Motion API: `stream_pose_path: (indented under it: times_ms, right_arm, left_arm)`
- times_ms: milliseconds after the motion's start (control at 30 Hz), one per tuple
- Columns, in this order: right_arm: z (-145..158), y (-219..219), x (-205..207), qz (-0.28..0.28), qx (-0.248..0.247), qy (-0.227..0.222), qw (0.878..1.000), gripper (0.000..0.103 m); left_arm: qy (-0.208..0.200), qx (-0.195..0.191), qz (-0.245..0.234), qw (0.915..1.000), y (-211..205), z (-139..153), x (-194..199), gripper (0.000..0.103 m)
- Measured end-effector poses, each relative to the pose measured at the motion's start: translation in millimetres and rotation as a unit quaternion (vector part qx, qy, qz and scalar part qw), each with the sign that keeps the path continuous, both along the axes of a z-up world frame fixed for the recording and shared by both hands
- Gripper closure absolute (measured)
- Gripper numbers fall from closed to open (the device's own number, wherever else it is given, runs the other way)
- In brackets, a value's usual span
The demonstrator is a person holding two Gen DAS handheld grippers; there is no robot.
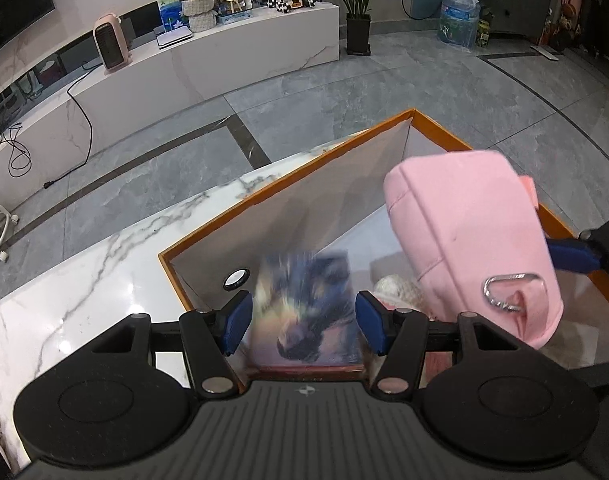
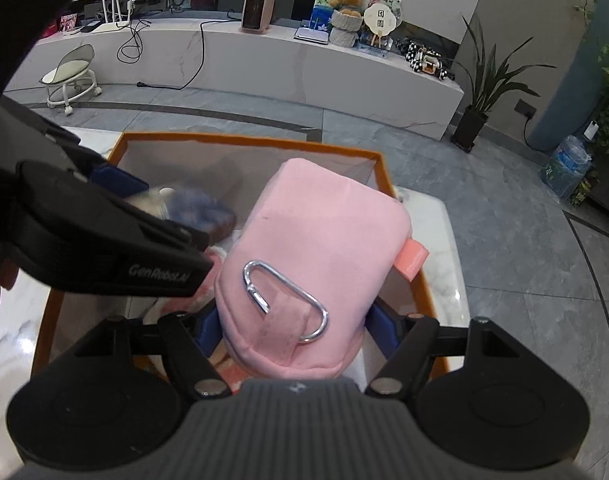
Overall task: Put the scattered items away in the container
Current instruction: 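Open the left tool to drop the book while the right tool releases the pouch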
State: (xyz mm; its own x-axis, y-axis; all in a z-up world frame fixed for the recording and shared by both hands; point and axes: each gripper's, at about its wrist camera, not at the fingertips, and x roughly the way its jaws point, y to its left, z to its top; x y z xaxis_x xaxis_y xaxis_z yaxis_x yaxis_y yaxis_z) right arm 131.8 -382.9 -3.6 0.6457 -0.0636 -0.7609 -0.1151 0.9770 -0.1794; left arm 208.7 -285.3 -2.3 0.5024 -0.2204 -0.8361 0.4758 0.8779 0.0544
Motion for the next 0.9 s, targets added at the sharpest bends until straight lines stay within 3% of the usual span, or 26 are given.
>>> stream_pose_path:
  times_ms: [67, 167, 400, 533, 600, 900]
  right_arm:
    - [-2.3, 1.6, 0.9, 0.001, -0.003, 0.003, 1.000, 0.029]
    - [-6.6, 1.7, 4.9, 0.002, -0.006, 0.012, 1.000, 0.029]
    - [-16.7, -1.8, 15.8, -0.012, 0.003, 0.036, 0.999, 0.024]
    - [-18.6, -1.7, 15.6, -0.015, 0.004, 0.042, 0.999, 0.021]
    - [-17.2, -3.6, 16.3, -0.017, 0.001, 0.042, 0.999, 0.019]
    - [-6.0, -9.7, 8.4, -0.025, 0.005, 0.032, 0.999, 0.016]
  left_arm:
    - [0.002, 0.000, -0.001, 1.0000, 0.1, -0.3, 1.0, 0.042]
    - [0.009, 0.005, -0.005, 0.9999, -1.8, -4.3, 2.7, 0.059]
    - [0.011, 0.020, -0.016, 0.9996, -9.9, -11.3, 1.1, 0.060]
    - [0.013, 0.022, -0.017, 0.9995, -10.8, -12.2, 1.0, 0.053]
    - [0.010, 0.022, -0.016, 0.9996, -10.8, -10.8, 0.6, 0.038]
    - [0.004, 0.000, -0.009, 1.0000, -2.2, 1.6, -3.5, 0.032]
